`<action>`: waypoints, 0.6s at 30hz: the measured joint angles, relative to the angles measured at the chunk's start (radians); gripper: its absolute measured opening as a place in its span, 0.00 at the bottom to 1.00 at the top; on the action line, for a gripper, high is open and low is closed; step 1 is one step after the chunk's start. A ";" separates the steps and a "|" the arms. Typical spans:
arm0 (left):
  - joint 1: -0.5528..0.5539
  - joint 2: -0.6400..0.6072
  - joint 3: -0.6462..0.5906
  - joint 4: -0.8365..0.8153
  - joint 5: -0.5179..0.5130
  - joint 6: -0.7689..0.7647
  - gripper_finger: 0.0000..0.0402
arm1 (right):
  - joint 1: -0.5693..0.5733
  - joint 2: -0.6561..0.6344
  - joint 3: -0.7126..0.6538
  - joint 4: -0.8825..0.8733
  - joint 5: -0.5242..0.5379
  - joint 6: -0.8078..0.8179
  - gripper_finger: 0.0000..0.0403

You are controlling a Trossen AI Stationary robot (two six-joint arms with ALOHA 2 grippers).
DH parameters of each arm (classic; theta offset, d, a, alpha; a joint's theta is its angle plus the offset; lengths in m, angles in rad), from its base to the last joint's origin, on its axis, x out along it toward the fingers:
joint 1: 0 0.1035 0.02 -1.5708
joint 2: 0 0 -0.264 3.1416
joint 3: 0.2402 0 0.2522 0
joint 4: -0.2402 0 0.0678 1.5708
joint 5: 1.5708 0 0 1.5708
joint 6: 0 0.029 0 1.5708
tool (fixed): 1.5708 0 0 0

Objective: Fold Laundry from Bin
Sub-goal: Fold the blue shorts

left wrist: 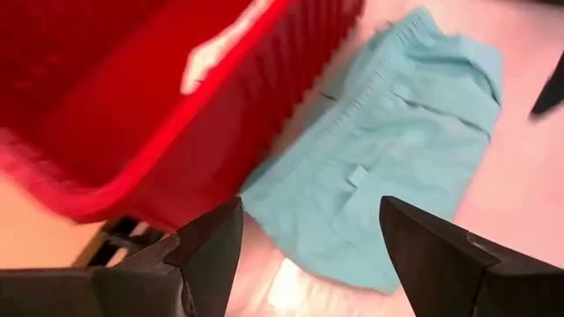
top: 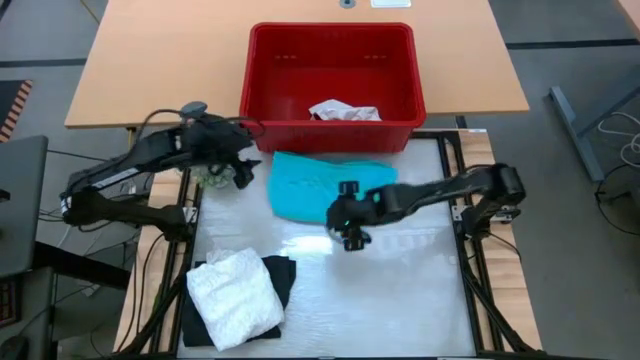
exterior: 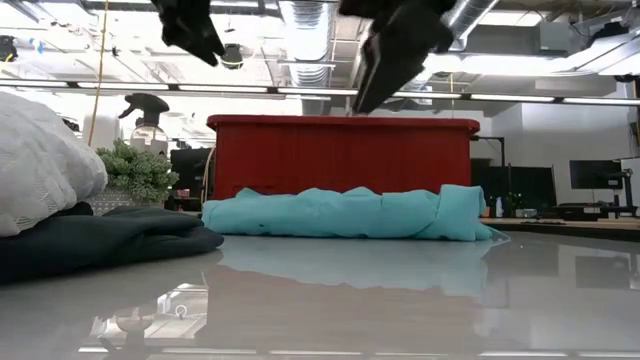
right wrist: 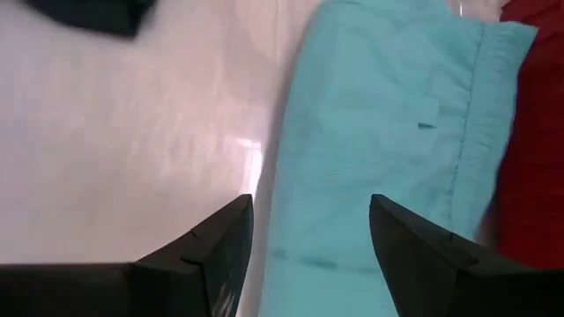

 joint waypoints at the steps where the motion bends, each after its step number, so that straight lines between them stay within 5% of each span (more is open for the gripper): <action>1: 0.000 -0.016 0.000 -0.001 -0.014 -0.007 0.63 | 0.003 0.029 0.016 0.009 0.001 0.001 0.62; 10: 0.000 -0.088 0.000 -0.087 -0.045 -0.034 0.63 | -0.029 0.308 0.204 -0.019 -0.017 -0.005 0.63; 14: 0.000 -0.092 0.000 -0.138 -0.045 -0.038 0.63 | -0.050 0.400 0.278 -0.060 0.088 -0.001 0.66; 18: 0.000 -0.092 0.000 -0.160 -0.045 -0.035 0.63 | -0.069 0.470 0.335 -0.089 -0.035 0.036 0.66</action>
